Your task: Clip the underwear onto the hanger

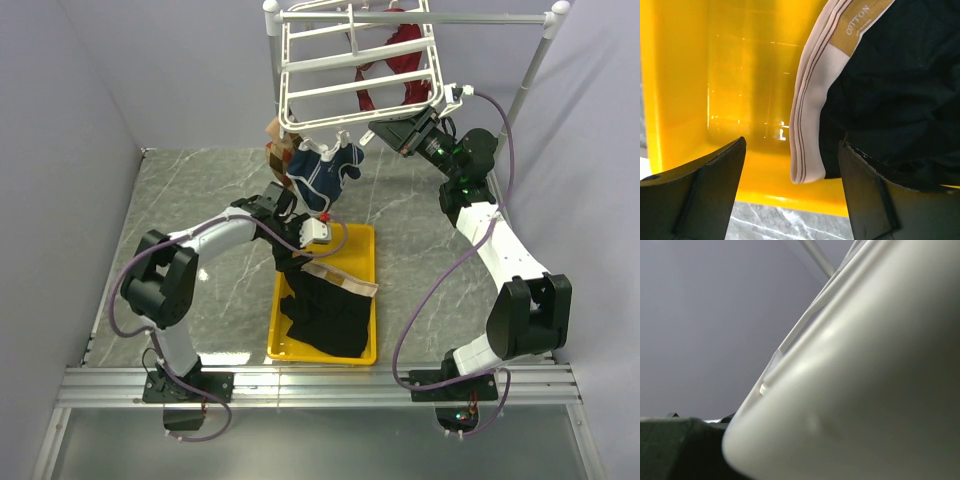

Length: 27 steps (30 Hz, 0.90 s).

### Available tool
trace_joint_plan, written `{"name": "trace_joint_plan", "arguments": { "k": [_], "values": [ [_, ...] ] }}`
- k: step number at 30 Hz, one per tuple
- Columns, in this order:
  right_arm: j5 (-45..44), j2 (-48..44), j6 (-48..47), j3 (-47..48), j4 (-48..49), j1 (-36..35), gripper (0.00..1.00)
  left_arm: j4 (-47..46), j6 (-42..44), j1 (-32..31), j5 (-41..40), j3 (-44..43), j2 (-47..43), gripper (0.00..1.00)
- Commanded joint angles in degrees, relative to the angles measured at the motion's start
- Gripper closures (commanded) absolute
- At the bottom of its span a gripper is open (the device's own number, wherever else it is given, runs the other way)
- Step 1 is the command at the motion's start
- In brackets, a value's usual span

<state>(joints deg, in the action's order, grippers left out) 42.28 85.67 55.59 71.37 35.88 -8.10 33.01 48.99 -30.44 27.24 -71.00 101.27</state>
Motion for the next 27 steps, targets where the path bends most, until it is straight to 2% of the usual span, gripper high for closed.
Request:
{"name": "trace_joint_plan", "arguments": {
  "k": [1,9,14,21,27],
  "values": [
    [0.8,1.2,-0.5,3.1,0.7,0.0,1.0,2.7,2.2,-0.8,-1.0,-4.7,2.3,0.21],
    [0.6,1.4,-0.8,3.7,0.3,-0.1,1.0,10.9,5.8,-1.6,-1.7,-10.7,7.1,0.27],
    [0.6,1.6,-0.9,3.9,0.3,0.0,1.0,15.8,8.0,-2.0,-1.2,-11.3,8.1,0.29],
    [0.5,1.7,-0.8,3.7,0.5,0.0,1.0,16.6,6.7,-2.0,-3.2,-13.2,10.8,0.37],
    [0.7,1.7,-0.8,3.8,0.8,0.1,1.0,14.8,4.0,-1.9,-1.8,-14.5,11.9,0.49]
  ]
}}
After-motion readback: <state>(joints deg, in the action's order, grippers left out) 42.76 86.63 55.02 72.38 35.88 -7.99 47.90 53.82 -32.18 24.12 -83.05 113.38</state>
